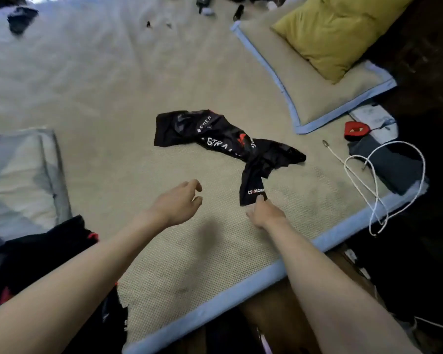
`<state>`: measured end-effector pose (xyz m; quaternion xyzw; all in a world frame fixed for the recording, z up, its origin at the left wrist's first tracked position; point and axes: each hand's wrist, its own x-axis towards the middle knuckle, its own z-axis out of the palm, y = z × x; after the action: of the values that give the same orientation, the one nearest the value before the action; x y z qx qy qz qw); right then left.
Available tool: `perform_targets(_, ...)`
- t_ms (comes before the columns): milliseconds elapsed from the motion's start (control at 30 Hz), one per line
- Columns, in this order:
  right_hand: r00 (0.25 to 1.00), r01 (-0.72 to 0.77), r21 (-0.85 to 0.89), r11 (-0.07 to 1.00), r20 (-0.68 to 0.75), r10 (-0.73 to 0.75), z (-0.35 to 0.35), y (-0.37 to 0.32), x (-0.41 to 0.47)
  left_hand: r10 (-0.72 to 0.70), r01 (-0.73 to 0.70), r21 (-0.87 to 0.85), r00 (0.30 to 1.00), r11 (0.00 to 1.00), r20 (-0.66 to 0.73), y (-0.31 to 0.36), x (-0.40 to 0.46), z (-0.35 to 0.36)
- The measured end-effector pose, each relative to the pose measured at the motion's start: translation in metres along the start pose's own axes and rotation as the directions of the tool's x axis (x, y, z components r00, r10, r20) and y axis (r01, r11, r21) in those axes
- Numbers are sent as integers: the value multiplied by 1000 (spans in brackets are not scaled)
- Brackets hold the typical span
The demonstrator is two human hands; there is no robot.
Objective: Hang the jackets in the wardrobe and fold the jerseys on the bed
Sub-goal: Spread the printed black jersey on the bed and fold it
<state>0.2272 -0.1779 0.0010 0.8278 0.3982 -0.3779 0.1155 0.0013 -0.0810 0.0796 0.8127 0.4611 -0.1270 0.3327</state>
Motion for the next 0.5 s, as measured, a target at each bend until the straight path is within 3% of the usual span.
perform_targets(233, 990, 140, -134, 981, 26, -138, 14, -6, 122, -86, 92, -28, 984, 995, 155, 12, 72, 83)
perform_targets(333, 988, 135, -95, 986, 94, -126, 25, -11, 149, -116, 124, -34, 976, 992, 185, 12, 84, 104)
perform_targets(433, 986, 113, 101, 988, 114, -124, 30, -9, 155, -141, 153, -60, 975, 986, 170, 12, 89, 110)
perform_targets(500, 975, 78, 444, 892, 153, -161, 23, -11, 142, -163, 178, -97, 977, 979, 138, 10, 87, 106)
